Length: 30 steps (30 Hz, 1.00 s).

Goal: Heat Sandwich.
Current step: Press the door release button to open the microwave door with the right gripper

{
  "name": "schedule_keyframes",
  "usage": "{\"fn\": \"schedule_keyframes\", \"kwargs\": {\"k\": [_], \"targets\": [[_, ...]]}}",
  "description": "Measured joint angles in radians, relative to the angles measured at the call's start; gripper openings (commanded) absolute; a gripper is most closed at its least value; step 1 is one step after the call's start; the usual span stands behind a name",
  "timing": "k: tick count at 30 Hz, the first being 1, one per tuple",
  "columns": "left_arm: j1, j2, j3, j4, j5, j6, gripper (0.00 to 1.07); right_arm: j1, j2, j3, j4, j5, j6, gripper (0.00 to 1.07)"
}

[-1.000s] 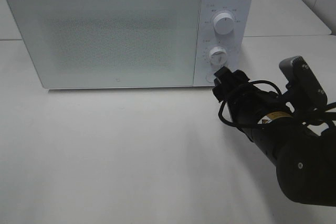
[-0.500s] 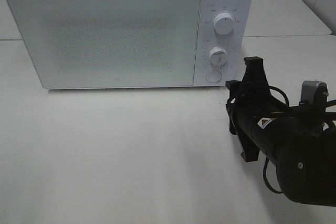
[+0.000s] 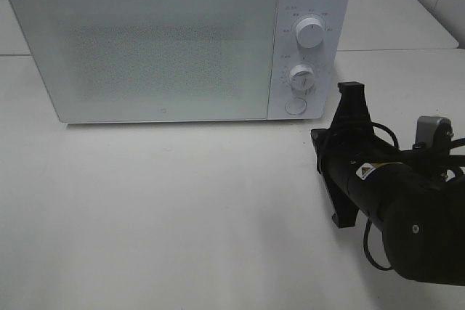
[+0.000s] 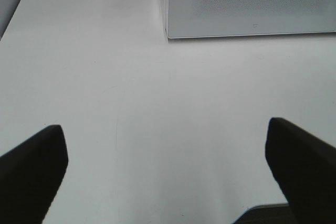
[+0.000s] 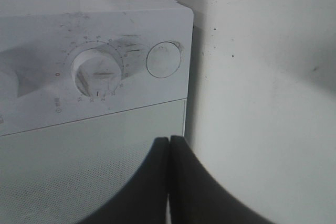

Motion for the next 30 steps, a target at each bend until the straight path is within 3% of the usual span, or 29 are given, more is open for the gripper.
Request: {"fn": "schedule_keyframes", "kwargs": {"k": [10,22,30], "targets": [[0.000,0.000,0.000,0.000,0.000,0.000,0.98,-0.044,0.048,-0.038,-0.039,0.024,0.010,0.00],[0.000,0.000,0.000,0.000,0.000,0.000,0.98,-0.190,0.161,-0.179,-0.183,0.077,0.032,0.00],[0.000,0.000,0.000,0.000,0.000,0.000,0.98,-0.241,0.224,-0.276,-0.231,0.120,0.034,0.00]]}}
